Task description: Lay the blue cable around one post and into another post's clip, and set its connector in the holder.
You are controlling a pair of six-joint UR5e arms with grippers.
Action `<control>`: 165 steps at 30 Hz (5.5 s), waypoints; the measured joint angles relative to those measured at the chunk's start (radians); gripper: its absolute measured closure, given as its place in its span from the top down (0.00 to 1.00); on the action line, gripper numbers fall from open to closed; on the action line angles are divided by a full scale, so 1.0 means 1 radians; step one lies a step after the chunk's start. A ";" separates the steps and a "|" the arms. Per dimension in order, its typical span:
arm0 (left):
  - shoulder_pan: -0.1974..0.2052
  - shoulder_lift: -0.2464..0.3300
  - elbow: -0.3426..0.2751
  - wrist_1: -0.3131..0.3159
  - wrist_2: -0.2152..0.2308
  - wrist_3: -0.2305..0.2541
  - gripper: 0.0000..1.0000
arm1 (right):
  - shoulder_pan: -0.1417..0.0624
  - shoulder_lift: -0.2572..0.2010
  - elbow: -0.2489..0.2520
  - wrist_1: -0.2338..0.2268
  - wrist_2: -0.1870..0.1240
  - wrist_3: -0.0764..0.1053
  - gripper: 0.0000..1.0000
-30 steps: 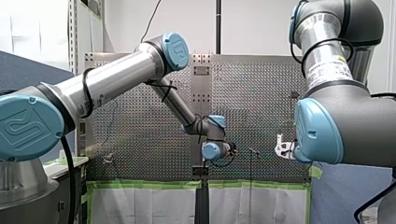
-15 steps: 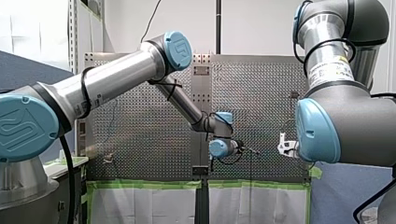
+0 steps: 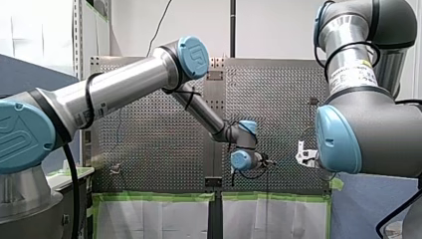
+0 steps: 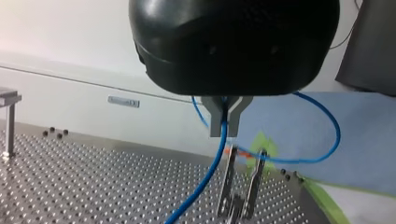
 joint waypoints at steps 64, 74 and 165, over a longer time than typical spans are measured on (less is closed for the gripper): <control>0.023 -0.009 -0.050 0.053 -0.053 -0.014 0.01 | -0.155 0.024 -0.001 -0.087 -0.133 0.249 0.17; 0.055 -0.027 -0.044 0.066 -0.033 -0.022 0.01 | -0.149 0.024 -0.001 -0.098 -0.160 0.248 0.17; 0.097 -0.030 -0.040 0.026 -0.009 -0.014 0.01 | -0.157 0.060 -0.023 -0.073 -0.204 0.203 0.17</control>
